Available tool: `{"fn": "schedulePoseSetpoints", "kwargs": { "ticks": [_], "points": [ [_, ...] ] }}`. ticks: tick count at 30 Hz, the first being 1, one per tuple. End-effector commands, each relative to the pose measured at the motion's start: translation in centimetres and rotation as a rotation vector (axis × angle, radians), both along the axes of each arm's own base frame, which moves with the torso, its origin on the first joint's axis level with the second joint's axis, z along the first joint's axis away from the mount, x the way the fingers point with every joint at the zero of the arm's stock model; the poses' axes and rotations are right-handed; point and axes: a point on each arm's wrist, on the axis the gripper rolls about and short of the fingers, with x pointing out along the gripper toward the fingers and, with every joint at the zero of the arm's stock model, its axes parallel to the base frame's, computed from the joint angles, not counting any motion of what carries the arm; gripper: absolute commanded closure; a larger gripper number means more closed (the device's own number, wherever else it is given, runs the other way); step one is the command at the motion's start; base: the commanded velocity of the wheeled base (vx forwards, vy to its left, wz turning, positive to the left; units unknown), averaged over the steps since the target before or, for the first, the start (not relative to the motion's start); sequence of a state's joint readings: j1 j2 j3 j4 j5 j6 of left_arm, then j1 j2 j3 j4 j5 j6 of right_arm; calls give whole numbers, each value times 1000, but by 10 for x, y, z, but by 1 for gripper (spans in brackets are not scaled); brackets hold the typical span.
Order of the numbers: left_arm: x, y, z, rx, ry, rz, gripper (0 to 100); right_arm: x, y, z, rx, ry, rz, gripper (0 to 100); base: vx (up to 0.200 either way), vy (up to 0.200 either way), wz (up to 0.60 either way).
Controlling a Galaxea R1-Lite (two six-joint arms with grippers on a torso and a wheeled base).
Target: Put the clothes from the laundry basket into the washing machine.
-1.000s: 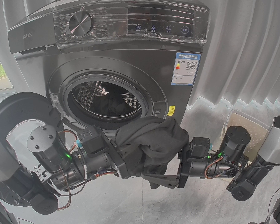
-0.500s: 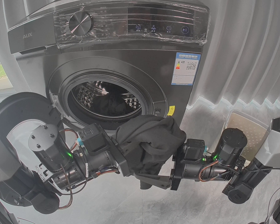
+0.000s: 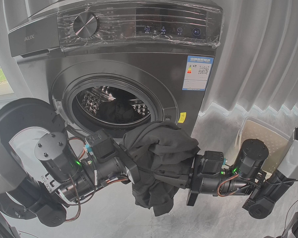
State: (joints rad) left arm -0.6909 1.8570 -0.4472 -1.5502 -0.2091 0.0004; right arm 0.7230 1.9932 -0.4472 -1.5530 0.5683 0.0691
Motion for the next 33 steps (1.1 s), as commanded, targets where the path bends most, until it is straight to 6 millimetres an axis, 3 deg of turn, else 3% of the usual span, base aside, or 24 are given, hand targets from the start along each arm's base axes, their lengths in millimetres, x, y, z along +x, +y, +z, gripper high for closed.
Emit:
{"fn": "schedulePoseSetpoints", "kwargs": {
  "ticks": [1,11,12,20,33],
  "points": [
    [2,-2,-4,8,11,-1,100,-8,-6,6,5,-6,3,100,0,0,0],
    [-1,-2,-6,3,34,-11,100,-10,-8,8,9,-10,2,100,0,0,0],
    [-1,-2,-6,3,34,-11,0,-10,-8,8,8,-9,2,100,0,0,0],
    [-7,-2,-3,-28,60,-28,0,-10,-12,4,-6,6,-12,100,0,0,0],
    [-33,18,-7,12,101,-113,0,-8,-17,3,-10,10,-29,100,0,0,0]
  ]
}}
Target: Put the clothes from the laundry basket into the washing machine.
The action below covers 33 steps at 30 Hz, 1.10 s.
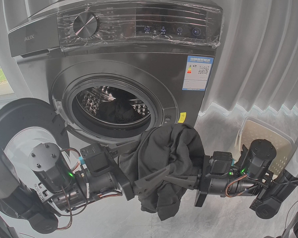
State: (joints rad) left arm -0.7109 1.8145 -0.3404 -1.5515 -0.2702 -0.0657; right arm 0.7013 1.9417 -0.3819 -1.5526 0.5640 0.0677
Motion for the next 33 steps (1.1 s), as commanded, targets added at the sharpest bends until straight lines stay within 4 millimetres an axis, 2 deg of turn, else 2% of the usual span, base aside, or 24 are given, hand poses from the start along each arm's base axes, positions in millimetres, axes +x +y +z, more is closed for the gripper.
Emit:
{"fn": "schedulePoseSetpoints", "kwargs": {
  "ticks": [1,10,15,20,33],
  "points": [
    [-14,11,-3,21,24,-38,0,0,-1,0,1,-1,-3,100,0,0,0],
    [-5,14,-10,28,57,-46,0,-2,-2,4,10,-12,-1,100,0,0,0],
    [-5,17,-12,20,97,-121,0,-3,-3,8,17,-21,2,100,0,0,0],
    [4,9,-13,-16,140,-127,0,-10,-1,8,14,-16,23,100,0,0,0],
    [10,2,-16,-119,326,-152,0,-17,-2,9,11,-13,42,100,0,0,0]
  ]
}}
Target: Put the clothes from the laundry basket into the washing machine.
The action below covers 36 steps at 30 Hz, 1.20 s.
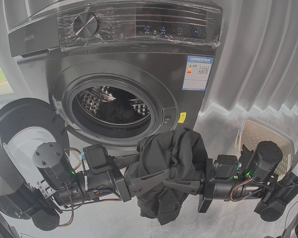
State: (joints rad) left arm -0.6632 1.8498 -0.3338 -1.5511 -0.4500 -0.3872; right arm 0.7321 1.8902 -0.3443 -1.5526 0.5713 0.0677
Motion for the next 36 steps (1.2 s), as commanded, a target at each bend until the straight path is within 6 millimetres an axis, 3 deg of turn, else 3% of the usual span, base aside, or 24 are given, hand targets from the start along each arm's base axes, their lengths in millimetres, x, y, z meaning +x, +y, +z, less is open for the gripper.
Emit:
{"fn": "schedulePoseSetpoints", "kwargs": {
  "ticks": [1,8,17,36],
  "points": [
    [4,-6,-11,19,36,-14,0,-2,0,1,2,-2,5,100,0,0,0],
    [11,-10,-26,50,80,-19,0,-5,3,0,-1,1,25,100,0,0,0],
    [8,-15,-5,-74,165,-72,0,-7,2,-1,-6,4,27,100,0,0,0],
    [2,-23,-12,-79,252,-121,0,-7,3,-2,-8,5,28,100,0,0,0]
  ]
}}
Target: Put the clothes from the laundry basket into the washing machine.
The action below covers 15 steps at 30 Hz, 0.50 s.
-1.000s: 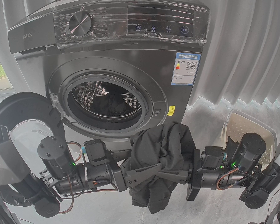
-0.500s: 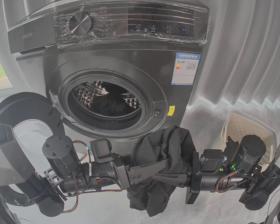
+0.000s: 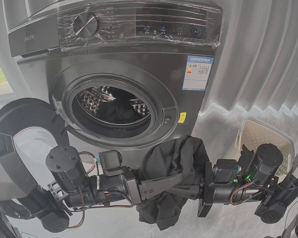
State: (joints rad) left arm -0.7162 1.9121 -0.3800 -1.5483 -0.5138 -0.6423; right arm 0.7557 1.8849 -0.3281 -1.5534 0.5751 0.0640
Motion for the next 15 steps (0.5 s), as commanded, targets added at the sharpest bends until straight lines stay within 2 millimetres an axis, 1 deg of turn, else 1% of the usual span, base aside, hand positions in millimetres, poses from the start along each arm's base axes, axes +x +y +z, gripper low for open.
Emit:
{"fn": "schedulePoseSetpoints", "kwargs": {
  "ticks": [1,11,15],
  "points": [
    [1,-2,-3,7,2,0,100,0,0,0,-1,1,1,100,0,0,0],
    [2,-2,-2,3,-6,-2,100,0,0,-1,-3,2,1,100,0,0,0],
    [1,-1,4,-10,-25,6,100,0,0,-1,-5,2,1,100,0,0,0]
  ]
}}
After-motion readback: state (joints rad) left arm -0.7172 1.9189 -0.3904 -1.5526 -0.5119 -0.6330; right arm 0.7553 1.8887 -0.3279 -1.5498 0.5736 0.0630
